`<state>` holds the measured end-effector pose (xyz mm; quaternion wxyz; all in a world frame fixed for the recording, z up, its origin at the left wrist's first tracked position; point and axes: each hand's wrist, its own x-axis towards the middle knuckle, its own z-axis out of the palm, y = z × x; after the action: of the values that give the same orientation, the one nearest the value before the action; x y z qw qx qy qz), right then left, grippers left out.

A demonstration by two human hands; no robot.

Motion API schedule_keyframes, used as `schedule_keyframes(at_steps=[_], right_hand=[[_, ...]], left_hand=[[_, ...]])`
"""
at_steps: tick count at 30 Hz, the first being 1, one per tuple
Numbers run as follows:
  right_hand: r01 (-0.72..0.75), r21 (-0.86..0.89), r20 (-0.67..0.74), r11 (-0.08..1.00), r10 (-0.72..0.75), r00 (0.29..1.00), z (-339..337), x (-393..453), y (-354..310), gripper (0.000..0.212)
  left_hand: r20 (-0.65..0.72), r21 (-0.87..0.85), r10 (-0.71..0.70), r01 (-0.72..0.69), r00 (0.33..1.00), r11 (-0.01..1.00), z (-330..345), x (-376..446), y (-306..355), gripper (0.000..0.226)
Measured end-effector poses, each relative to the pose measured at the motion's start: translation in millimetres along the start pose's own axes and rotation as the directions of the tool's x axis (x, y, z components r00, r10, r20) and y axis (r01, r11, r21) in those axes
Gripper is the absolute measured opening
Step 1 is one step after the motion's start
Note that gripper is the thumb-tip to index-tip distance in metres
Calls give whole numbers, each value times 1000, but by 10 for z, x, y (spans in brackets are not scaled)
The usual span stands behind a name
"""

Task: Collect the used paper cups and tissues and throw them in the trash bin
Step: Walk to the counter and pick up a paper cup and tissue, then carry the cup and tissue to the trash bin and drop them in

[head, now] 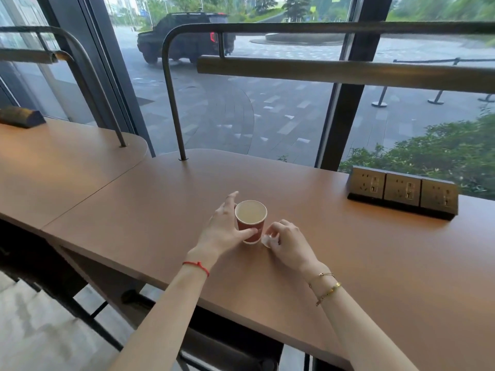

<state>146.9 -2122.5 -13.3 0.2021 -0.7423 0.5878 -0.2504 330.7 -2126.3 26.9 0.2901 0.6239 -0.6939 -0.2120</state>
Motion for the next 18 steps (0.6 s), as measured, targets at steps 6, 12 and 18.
schedule_keyframes(at_steps=[6,12,18], right_hand=[[-21,12,-15,1000,21,1000,-30,-56,-2,15],[-27,49,-95,998,32,995,-92,-134,20,16],[52,63,-148,997,-42,988,-176,-243,-41,12]], left_hand=[[-25,-23,12,-13,1000,1000,32,-6,11,91],[-104,-43,34,-38,994,998,-69,-93,-19,85],[-195,-51,15,-26,981,998,-293,-429,-80,75]])
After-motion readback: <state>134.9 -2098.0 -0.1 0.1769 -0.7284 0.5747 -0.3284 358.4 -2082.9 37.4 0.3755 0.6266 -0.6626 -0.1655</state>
